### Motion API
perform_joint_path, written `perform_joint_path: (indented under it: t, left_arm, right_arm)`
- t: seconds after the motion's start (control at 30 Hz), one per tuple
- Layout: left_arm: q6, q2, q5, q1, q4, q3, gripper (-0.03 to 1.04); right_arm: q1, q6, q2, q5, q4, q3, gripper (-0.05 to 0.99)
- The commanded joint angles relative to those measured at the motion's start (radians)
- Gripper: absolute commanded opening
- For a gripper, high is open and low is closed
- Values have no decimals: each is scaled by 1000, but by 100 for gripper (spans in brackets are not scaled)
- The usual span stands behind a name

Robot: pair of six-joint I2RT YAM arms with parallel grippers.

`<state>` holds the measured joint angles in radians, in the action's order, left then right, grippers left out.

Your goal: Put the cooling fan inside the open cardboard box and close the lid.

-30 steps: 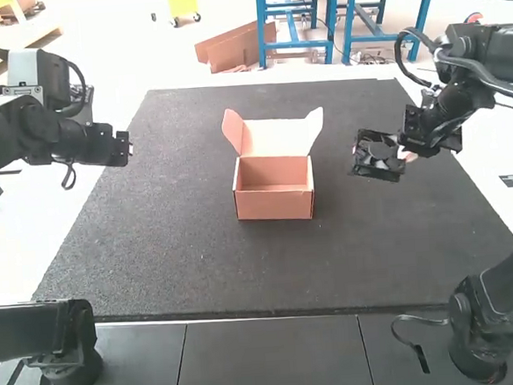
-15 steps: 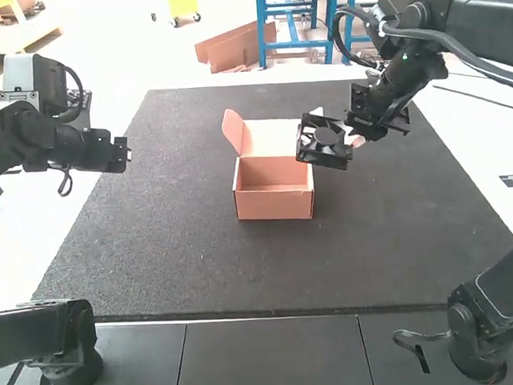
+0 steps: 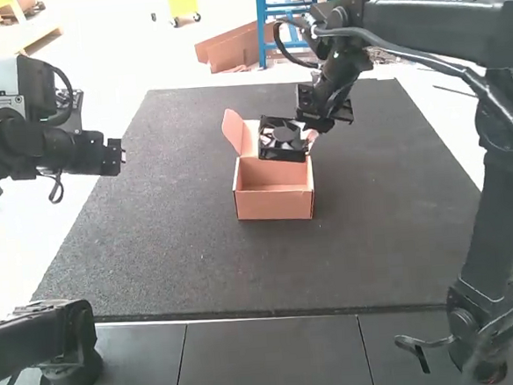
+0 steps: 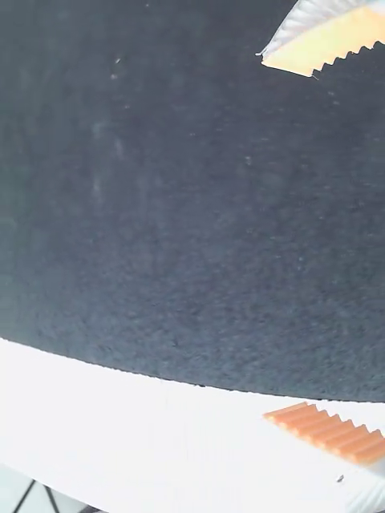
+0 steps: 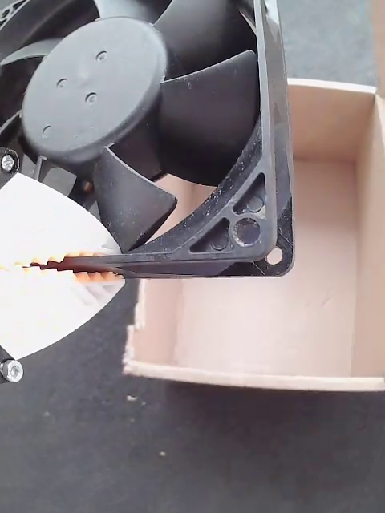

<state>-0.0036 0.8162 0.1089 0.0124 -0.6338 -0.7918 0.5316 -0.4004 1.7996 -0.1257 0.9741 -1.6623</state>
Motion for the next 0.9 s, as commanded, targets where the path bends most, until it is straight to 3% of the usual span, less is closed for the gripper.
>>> perform_joint_path:
  t: [0.0, 0.43, 0.87]
  left_arm:
    - [8, -18, 11, -2, -1, 3, 97]
    - [5, -23, 12, 1, -7, 0, 97]
    - [5, -23, 17, 1, -15, -14, 97]
  right_arm:
    - [18, 5, 47, 12, -3, -73, 0]
    - [7, 41, 247, 52, -9, -182, -1]
    - [1, 55, 368, 74, -20, -186, -1]
